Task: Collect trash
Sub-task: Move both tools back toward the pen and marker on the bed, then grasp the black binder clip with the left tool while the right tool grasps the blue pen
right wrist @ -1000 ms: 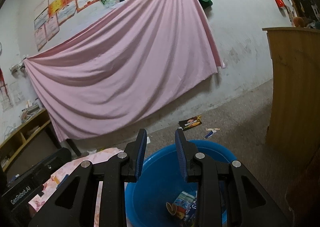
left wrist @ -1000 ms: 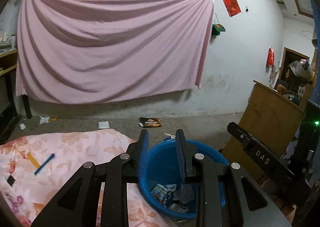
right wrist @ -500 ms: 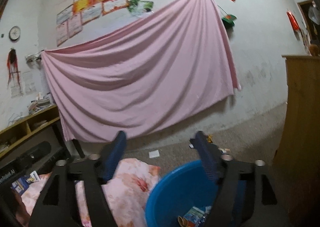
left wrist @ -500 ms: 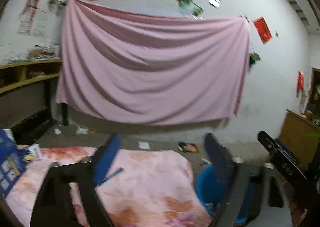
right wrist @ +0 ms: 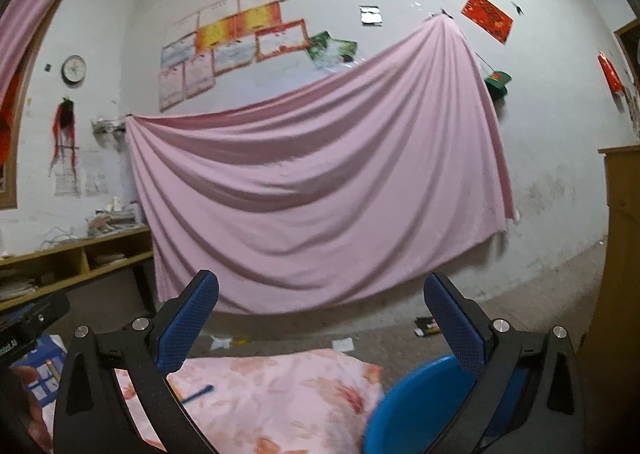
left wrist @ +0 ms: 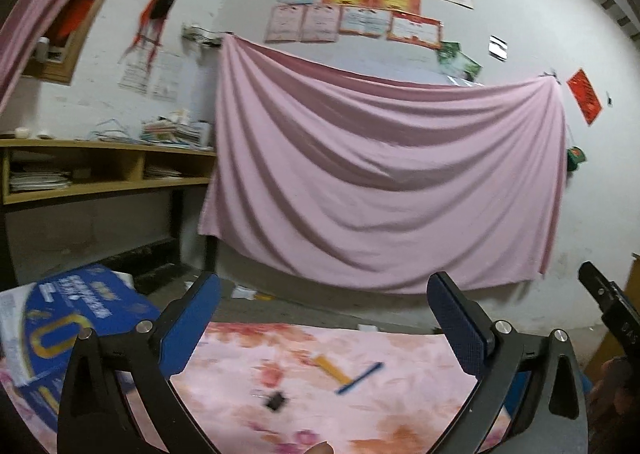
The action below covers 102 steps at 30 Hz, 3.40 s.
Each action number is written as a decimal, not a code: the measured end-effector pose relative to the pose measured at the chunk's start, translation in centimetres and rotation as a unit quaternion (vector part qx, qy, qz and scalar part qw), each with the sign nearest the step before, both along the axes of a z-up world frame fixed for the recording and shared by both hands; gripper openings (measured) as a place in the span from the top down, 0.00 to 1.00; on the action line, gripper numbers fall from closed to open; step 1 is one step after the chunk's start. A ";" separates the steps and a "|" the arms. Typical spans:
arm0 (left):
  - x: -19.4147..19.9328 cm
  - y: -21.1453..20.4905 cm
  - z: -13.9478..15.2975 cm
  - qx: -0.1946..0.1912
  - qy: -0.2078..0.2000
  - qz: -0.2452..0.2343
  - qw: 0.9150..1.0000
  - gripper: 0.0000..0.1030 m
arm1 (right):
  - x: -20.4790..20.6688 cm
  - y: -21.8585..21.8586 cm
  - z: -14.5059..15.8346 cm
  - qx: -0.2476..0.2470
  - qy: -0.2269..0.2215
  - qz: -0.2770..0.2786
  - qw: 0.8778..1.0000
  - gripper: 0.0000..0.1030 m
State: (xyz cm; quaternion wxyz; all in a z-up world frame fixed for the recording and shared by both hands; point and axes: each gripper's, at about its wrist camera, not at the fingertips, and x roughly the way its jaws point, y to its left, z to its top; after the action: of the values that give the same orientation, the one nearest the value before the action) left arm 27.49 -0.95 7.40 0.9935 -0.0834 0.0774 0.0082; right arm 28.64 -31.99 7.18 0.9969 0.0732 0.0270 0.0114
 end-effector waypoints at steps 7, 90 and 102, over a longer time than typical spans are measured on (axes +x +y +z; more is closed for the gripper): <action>-0.5 3.0 -1.5 0.007 0.012 0.018 1.000 0.02 | 0.7 3.9 -0.6 -0.021 -0.011 0.028 0.999 0.00; 5.3 5.2 -11.0 -0.040 0.295 -0.123 0.947 0.72 | 16.2 18.8 -12.8 -0.060 0.428 0.326 0.841 0.92; 4.4 6.0 -10.7 -0.051 0.290 -0.098 0.951 0.72 | 13.2 17.6 -12.5 -0.047 0.432 0.344 0.832 0.93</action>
State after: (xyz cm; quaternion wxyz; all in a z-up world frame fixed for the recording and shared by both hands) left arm 31.86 5.05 -3.29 0.9186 -0.1204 0.3700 -0.0694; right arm 41.80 -14.42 -5.35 0.8176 0.0095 0.4785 0.3200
